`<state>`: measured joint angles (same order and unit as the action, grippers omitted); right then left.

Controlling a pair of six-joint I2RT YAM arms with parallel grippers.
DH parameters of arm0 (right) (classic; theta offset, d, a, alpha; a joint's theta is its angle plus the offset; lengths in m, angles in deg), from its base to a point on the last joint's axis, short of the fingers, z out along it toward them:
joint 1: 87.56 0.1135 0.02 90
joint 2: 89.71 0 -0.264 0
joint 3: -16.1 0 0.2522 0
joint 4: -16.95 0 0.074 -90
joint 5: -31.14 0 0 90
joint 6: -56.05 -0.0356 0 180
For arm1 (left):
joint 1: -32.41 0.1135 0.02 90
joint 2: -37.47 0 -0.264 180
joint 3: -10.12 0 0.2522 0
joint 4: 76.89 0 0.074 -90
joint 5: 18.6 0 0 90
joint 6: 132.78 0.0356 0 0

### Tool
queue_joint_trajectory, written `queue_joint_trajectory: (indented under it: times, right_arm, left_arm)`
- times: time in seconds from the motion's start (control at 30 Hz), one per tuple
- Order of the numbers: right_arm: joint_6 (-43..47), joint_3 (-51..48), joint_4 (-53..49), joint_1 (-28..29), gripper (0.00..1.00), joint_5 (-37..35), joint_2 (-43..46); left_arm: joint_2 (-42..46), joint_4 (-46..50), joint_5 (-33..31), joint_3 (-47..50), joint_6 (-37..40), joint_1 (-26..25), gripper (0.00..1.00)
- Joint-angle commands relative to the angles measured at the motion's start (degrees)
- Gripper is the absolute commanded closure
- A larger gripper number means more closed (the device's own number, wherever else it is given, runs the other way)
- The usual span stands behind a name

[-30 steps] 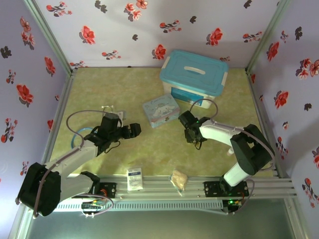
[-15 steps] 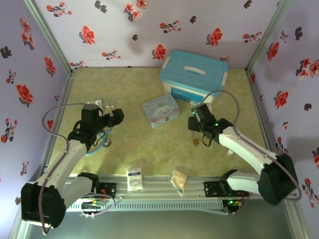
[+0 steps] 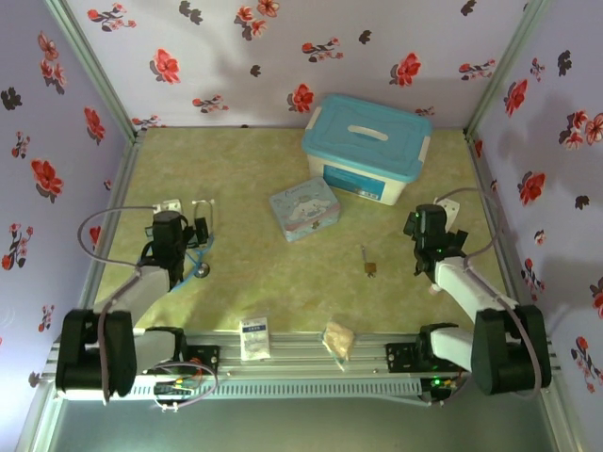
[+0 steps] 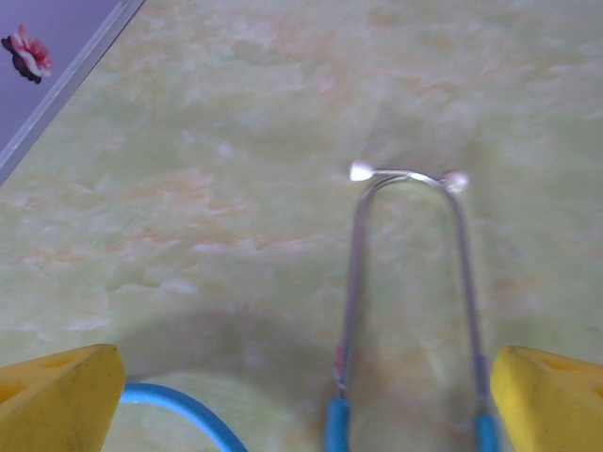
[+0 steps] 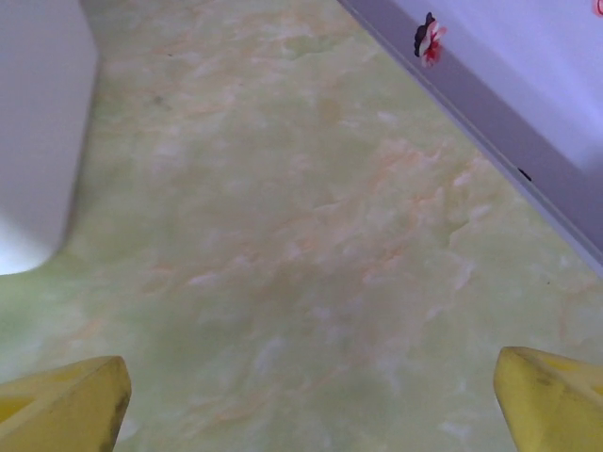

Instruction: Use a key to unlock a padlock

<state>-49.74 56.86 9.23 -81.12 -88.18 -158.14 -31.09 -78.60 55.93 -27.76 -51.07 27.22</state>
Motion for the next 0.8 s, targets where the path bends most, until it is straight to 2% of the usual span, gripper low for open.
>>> queue_joint_trajectory:
  times: [0.0,0.1,0.2,0.27,0.37,0.43,0.47,0.5,0.53,0.57,0.7,0.77]
  right_arm:
    - [6.5,-3.0,19.9,-1.6,0.01,-3.2,-5.1]
    - [7.0,-2.2,22.4,-2.4,0.02,-0.1,-8.1]
    - [8.3,-6.1,37.6,-2.6,0.02,1.6,-10.7]
    - [8.1,-5.8,40.5,-3.5,0.02,5.5,-14.1]
    - [10.7,-6.4,46.1,-3.5,0.02,12.3,-19.0]
    - [11.6,-7.0,50.0,-3.4,0.01,13.7,-21.6]
    - [11.3,-6.9,50.6,-3.5,0.01,13.4,-21.8]
    - [10.6,-5.8,46.6,-3.5,0.01,12.5,-20.8]
    - [10.0,-4.7,43.8,-3.8,0.01,12.3,-20.5]
    - [9.9,-5.2,45.5,-4.2,0.01,13.1,-21.0]
    - [10.0,-5.3,45.3,-4.2,0.01,13.0,-20.8]
    - [10.1,-5.3,45.9,-4.2,0.01,13.0,-20.9]
  left_arm:
    - [-5.8,-15.8,-1.4,0.9,5.0,1.9,0.0]
    - [-8.5,-17.5,1.5,-0.5,5.0,3.8,0.0]
    - [-11.1,-24.2,6.4,0.2,3.2,6.6,0.0]
    - [-14.7,-29.3,9.2,0.9,2.2,8.7,0.0]
    - [-14.7,-29.4,10.4,0.9,2.8,8.8,0.0]
    - [-14.8,-29.6,10.6,1.0,2.9,8.6,0.0]
    - [-15.0,-29.8,11.2,1.0,3.2,8.7,0.0]
    - [-15.8,-30.7,12.4,1.0,3.8,8.4,0.0]
    - [-17.9,-33.9,13.1,1.8,4.2,8.3,0.0]
    - [-20.9,-40.8,13.8,3.3,4.8,8.1,0.0]
    - [-19.6,-35.5,12.4,2.2,5.1,7.5,0.0]
    - [-19.9,-36.1,10.8,2.1,5.5,6.8,0.0]
